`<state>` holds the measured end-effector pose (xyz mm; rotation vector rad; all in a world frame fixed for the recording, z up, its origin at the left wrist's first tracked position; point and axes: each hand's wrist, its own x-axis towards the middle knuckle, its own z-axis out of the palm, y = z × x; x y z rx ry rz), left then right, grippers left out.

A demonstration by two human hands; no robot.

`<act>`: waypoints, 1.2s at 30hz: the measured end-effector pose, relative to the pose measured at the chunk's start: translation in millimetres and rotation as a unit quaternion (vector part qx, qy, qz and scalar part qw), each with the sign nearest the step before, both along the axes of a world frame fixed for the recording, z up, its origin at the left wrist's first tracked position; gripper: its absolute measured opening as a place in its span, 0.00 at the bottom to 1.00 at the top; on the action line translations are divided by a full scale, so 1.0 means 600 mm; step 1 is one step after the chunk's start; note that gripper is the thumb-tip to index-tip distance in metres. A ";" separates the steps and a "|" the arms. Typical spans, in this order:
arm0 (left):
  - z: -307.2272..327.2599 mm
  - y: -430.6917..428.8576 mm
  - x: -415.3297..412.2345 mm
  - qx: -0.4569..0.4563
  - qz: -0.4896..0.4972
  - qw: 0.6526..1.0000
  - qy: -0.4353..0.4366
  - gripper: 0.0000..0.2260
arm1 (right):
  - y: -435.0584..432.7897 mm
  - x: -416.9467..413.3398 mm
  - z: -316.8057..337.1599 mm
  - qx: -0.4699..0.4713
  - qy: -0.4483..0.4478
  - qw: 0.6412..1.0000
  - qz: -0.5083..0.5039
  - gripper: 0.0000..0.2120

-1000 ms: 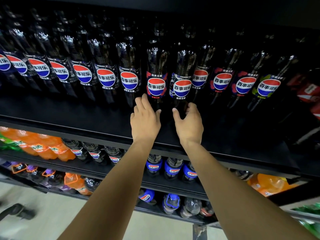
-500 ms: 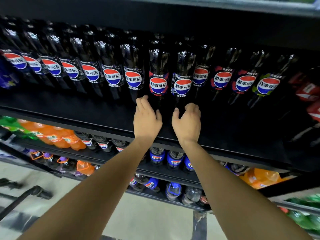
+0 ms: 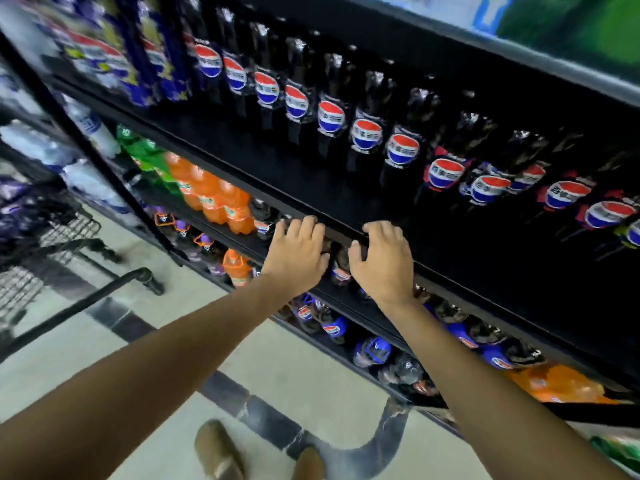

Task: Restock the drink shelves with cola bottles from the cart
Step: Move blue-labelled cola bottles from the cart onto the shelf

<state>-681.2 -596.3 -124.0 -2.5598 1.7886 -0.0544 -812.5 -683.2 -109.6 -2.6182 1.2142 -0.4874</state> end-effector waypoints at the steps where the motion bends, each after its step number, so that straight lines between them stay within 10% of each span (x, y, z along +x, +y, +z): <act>1: 0.004 0.026 0.029 0.017 0.010 1.000 -0.005 0.22 | 0.015 0.027 0.008 -0.009 0.011 0.999 0.032 0.15; 19: 0.076 0.587 0.572 0.067 0.309 0.948 0.036 0.15 | 0.409 0.723 0.047 0.029 0.109 0.929 0.353 0.13; 36: 0.042 0.825 0.863 0.121 0.531 0.832 0.105 0.15 | 0.669 1.167 0.021 0.031 0.190 0.766 0.613 0.16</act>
